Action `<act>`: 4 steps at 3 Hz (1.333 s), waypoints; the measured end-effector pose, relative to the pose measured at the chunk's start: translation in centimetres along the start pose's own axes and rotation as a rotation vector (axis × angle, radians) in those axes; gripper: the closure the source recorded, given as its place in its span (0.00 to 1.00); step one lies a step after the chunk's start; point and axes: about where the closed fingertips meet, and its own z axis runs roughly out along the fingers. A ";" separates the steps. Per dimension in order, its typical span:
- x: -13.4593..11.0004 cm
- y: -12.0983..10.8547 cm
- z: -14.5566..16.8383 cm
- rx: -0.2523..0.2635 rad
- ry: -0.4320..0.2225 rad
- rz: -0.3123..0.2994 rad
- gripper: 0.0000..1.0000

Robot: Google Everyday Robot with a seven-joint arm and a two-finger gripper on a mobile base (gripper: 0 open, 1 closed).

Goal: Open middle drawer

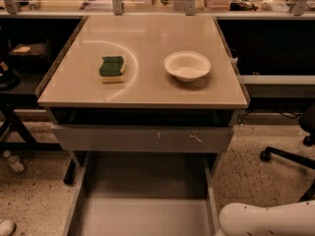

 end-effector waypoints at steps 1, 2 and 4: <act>-0.5 0.0 -0.4 0.007 -0.018 -0.015 0.00; -1.0 0.7 -3.9 0.054 -0.084 -0.022 0.00; 7.8 4.2 -15.9 0.198 -0.205 0.128 0.00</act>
Offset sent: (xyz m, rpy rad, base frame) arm 0.0377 -0.0314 0.1055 0.0820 -0.2215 -0.1333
